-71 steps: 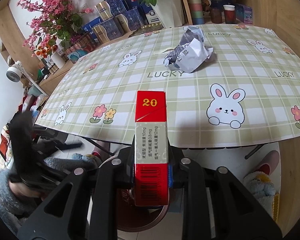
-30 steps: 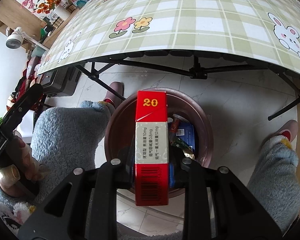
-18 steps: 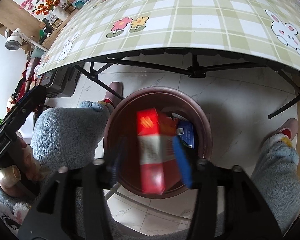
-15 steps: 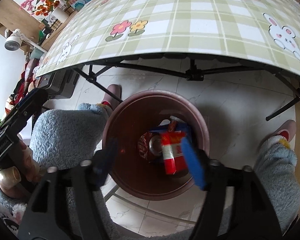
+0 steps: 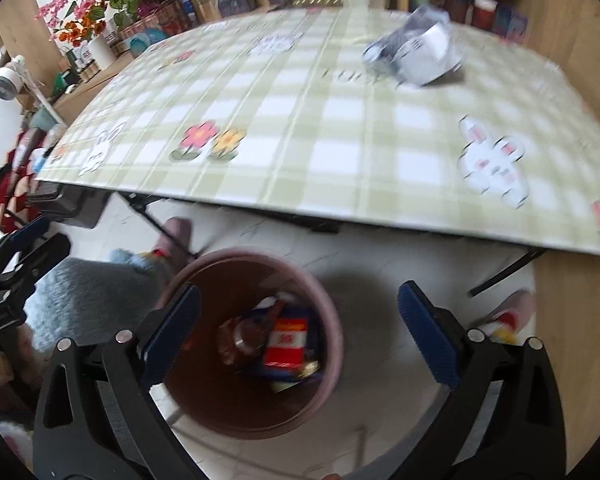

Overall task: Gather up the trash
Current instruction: 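Grasp the crumpled grey newspaper with the left gripper and lift it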

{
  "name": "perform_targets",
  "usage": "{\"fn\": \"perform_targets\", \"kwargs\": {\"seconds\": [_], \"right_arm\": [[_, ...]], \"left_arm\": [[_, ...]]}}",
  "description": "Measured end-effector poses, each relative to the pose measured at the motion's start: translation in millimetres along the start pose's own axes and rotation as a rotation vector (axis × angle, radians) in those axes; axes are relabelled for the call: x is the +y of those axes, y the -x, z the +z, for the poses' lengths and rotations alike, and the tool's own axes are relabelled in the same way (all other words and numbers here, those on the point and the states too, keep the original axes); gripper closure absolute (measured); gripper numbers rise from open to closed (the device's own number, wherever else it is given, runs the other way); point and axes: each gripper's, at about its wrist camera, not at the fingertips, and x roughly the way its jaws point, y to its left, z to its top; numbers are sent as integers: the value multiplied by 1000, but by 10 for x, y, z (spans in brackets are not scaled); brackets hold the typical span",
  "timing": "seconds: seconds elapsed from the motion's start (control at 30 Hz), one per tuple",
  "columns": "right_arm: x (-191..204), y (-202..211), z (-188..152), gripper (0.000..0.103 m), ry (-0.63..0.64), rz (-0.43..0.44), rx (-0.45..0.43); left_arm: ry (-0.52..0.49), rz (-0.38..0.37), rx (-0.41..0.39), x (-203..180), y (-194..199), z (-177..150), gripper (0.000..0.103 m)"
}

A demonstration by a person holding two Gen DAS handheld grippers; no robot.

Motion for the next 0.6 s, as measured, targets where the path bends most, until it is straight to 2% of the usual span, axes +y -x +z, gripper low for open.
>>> {"fn": "perform_targets", "kwargs": {"seconds": [0.17, 0.27, 0.43, 0.6], "right_arm": [[-284, 114, 135, 6, -13, -71, -56], [-450, 164, 212, 6, -22, -106, -83], [-722, 219, 363, 6, -32, -133, -117], [-984, 253, 526, 6, -33, -143, -149]], "left_arm": [[-12, -28, -9, -45, -38, 126, 6], [-44, -59, -8, -150, -106, 307, 6], [-121, -127, -15, -472, -297, 727, 6], [-222, -229, 3, -977, -670, 1191, 6]]}}
